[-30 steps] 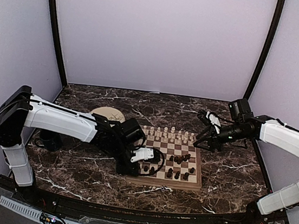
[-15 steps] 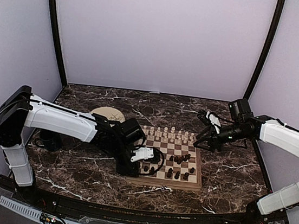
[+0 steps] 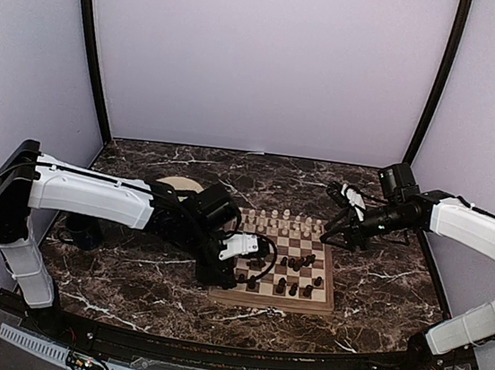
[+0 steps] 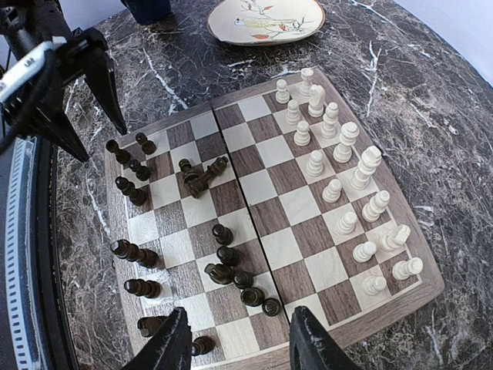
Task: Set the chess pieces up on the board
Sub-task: Adjust the pawn at h7, then adjust the pawn at g7.
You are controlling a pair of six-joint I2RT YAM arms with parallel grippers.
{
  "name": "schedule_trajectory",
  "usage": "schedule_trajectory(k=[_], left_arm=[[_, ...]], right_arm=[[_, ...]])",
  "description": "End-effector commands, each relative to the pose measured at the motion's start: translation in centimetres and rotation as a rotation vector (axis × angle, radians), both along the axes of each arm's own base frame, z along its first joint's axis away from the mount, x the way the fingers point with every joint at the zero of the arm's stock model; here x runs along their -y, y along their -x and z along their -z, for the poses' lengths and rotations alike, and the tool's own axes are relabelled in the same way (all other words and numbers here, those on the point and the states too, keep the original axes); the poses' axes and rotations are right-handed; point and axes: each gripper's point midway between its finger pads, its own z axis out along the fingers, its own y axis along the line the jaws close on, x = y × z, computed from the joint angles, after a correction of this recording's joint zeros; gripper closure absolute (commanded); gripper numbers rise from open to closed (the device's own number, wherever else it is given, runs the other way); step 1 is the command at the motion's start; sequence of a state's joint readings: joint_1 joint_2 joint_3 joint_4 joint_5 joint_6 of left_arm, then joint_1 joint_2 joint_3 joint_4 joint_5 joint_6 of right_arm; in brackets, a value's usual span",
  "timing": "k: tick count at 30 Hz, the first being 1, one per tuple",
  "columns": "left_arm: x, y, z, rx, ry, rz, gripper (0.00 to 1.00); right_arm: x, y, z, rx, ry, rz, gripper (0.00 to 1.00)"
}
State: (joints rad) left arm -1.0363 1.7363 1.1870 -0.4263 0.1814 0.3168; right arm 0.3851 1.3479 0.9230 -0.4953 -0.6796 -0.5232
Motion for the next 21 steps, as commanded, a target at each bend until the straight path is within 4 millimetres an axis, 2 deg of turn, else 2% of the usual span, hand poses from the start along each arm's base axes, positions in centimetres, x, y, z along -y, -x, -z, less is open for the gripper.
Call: schedule_trajectory(k=[1, 3, 7, 11, 21], left_arm=[[1.9, 0.6, -4.9, -0.009, 0.142, 0.018, 0.5], [2.1, 0.8, -4.5, -0.027, 0.141, 0.025, 0.57], [2.5, 1.1, -2.9, -0.079, 0.103, 0.038, 0.81], [3.1, 1.1, -2.3, -0.089, 0.09, 0.049, 0.98], [2.7, -0.2, 0.5, -0.069, -0.025, 0.017, 1.0]], right_arm=[[0.1, 0.2, 0.1, 0.002, -0.002, -0.01, 0.56], [0.1, 0.2, 0.0, 0.007, -0.002, -0.008, 0.56], [0.1, 0.2, 0.0, 0.01, -0.001, -0.007, 0.56], [0.2, 0.2, 0.0, 0.012, 0.001, -0.005, 0.56], [0.3, 0.2, 0.1, 0.017, 0.005, -0.004, 0.56]])
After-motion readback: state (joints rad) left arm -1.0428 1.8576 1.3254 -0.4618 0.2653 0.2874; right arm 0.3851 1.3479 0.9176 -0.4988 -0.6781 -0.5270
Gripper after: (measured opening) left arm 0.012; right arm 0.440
